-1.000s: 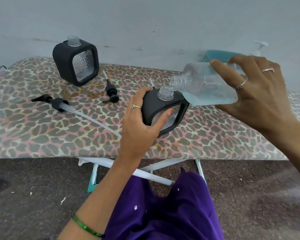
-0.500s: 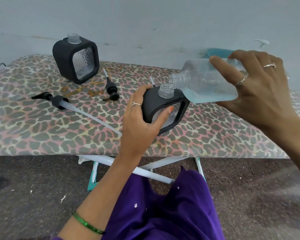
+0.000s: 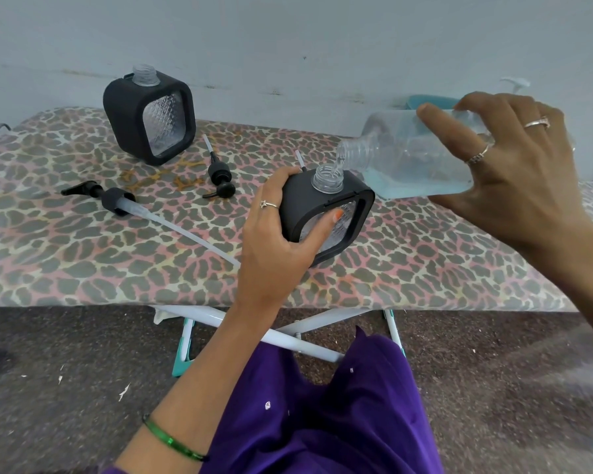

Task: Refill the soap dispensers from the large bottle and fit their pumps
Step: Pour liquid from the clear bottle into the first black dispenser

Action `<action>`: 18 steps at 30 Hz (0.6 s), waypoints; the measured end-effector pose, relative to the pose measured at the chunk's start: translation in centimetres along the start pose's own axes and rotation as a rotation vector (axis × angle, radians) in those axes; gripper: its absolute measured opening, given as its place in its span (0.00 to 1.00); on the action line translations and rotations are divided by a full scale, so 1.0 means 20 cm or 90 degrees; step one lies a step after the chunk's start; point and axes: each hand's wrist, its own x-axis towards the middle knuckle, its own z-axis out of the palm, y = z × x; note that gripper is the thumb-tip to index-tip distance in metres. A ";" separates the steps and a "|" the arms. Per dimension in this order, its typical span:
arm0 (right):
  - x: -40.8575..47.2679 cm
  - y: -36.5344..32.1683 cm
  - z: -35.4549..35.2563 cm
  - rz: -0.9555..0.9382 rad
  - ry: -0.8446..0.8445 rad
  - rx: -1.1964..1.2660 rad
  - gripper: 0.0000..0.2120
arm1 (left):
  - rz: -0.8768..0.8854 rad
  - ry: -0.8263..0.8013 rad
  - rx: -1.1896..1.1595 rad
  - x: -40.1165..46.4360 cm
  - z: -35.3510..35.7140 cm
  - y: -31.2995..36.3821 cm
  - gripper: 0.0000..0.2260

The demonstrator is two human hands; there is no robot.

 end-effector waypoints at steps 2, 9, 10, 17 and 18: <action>0.00 0.00 0.00 -0.001 -0.001 -0.002 0.30 | -0.001 -0.001 0.000 0.00 0.00 0.00 0.26; 0.00 0.02 0.00 -0.003 -0.002 -0.010 0.29 | -0.003 0.003 0.002 0.00 0.00 0.00 0.26; 0.00 0.02 0.00 -0.002 -0.004 -0.010 0.29 | -0.003 0.003 0.002 0.00 0.00 0.00 0.26; 0.00 0.01 0.00 -0.007 -0.008 -0.005 0.29 | 0.000 0.006 -0.001 0.00 0.00 0.00 0.25; 0.00 0.01 0.00 -0.006 -0.008 -0.005 0.29 | 0.000 0.006 -0.002 0.00 0.00 0.00 0.25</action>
